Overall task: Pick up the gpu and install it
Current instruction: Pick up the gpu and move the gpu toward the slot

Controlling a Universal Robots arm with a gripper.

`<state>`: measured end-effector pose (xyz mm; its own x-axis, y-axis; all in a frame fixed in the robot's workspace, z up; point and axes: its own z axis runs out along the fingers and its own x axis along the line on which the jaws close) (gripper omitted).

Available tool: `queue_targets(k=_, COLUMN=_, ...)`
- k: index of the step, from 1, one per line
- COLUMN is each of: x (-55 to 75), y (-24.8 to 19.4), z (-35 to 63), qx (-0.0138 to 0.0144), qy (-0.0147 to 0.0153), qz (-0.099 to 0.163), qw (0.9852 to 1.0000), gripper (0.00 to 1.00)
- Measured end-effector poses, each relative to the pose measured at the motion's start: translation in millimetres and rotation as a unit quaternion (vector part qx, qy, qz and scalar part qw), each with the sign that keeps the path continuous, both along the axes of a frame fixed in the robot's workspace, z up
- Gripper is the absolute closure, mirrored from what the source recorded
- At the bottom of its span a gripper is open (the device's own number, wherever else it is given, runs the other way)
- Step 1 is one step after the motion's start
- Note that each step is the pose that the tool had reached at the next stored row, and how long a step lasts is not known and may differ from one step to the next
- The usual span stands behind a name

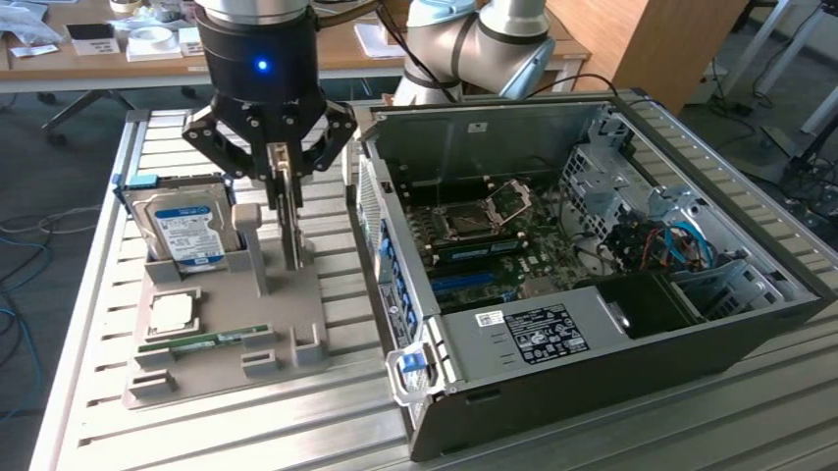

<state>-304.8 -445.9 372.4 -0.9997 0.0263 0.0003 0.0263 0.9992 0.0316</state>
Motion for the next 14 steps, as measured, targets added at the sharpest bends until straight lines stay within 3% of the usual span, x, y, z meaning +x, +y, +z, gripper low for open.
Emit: queue_targets(k=14, x=0.0, y=0.0, z=2.6, qx=-0.0001, qy=0.0001, qz=0.0, qw=1.0, gripper=0.73)
